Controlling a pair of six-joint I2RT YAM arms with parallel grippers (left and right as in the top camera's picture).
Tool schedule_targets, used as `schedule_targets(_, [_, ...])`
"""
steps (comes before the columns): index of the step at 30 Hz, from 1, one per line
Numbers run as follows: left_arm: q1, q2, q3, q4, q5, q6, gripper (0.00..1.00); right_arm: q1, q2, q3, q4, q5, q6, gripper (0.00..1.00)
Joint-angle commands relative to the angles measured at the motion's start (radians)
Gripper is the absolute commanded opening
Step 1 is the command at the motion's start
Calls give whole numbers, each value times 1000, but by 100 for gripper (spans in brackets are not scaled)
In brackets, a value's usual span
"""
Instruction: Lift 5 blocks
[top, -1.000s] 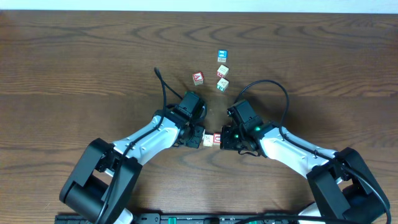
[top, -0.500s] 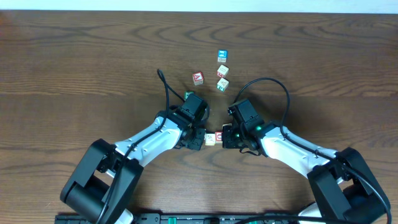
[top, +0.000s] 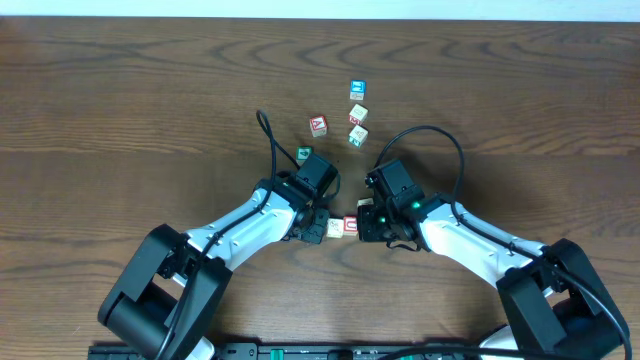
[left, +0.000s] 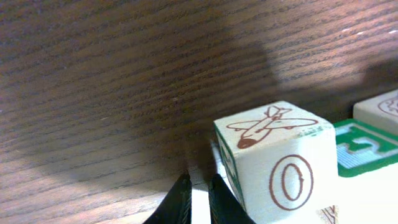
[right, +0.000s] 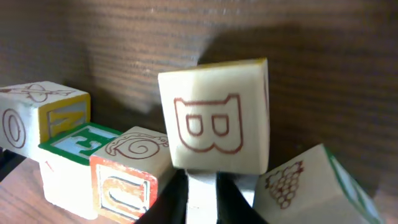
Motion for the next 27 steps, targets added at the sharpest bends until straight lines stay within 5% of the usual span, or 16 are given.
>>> schedule_targets(1, [-8, 13, 10, -6, -5, 6, 14, 14, 18, -3, -17, -35, -16, 9])
schedule_targets(4, [-8, 13, 10, -6, -16, 6, 14, 14, 18, -3, -39, -11, -15, 1])
schedule_targets(27, [34, 11, 10, 2, -162, -21, 8, 14, -100, -3, -171, 113, -29, 1])
